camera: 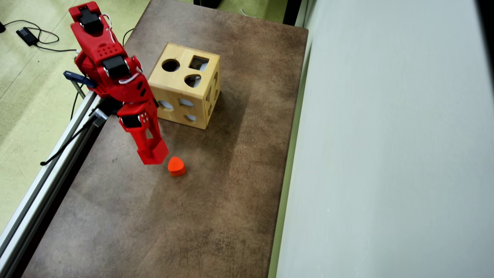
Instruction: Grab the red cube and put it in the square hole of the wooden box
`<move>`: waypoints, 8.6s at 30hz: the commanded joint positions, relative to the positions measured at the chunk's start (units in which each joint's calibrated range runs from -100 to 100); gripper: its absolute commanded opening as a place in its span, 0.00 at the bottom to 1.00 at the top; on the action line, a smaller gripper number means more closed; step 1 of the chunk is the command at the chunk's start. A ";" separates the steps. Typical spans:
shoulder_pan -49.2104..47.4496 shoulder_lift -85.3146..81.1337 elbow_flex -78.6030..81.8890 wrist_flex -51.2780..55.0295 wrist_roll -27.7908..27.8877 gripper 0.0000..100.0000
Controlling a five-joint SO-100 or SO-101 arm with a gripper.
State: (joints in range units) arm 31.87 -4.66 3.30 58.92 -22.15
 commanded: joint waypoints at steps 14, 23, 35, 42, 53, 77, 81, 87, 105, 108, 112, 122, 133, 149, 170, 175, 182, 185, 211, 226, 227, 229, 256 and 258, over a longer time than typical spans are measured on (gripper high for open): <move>-9.14 -14.15 -0.61 0.15 6.20 0.04; -12.70 -15.59 -0.43 0.23 19.34 0.04; -23.03 -20.35 -1.42 19.05 19.29 0.04; -27.27 -22.56 -1.51 23.15 16.46 0.04; -38.71 -25.53 -1.51 23.31 15.29 0.04; -42.20 -17.63 -0.43 23.15 15.34 0.04; -42.72 -15.42 -0.34 23.23 15.34 0.04; -44.43 -13.81 -0.34 23.23 15.38 0.04; -45.17 -13.81 4.31 24.84 15.38 0.04; -45.02 -13.81 4.31 24.84 15.38 0.04; -44.95 -13.81 4.31 24.35 15.38 0.04; -44.95 -13.90 3.59 24.03 15.38 0.04; -44.95 -14.66 3.41 24.03 15.34 0.04; -44.80 -14.83 3.23 23.95 15.34 0.04; -44.72 -16.78 1.36 23.95 15.34 0.04; -44.72 -14.66 1.27 23.95 15.34 0.04; -43.98 -14.57 1.18 23.87 15.34 0.04; -43.09 -14.32 1.18 23.87 15.34 0.04; -44.06 -12.37 1.09 23.15 15.34 0.04; -44.58 -9.82 2.52 21.14 15.38 0.04; -44.58 -10.84 3.14 22.18 15.38 0.04; -44.80 -12.88 4.49 24.68 15.43 0.04; -42.72 -5.32 6.99 27.01 15.29 0.05; -42.72 -6.42 7.17 26.69 15.29 0.05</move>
State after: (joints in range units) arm -11.82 -10.08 9.71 84.99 -6.62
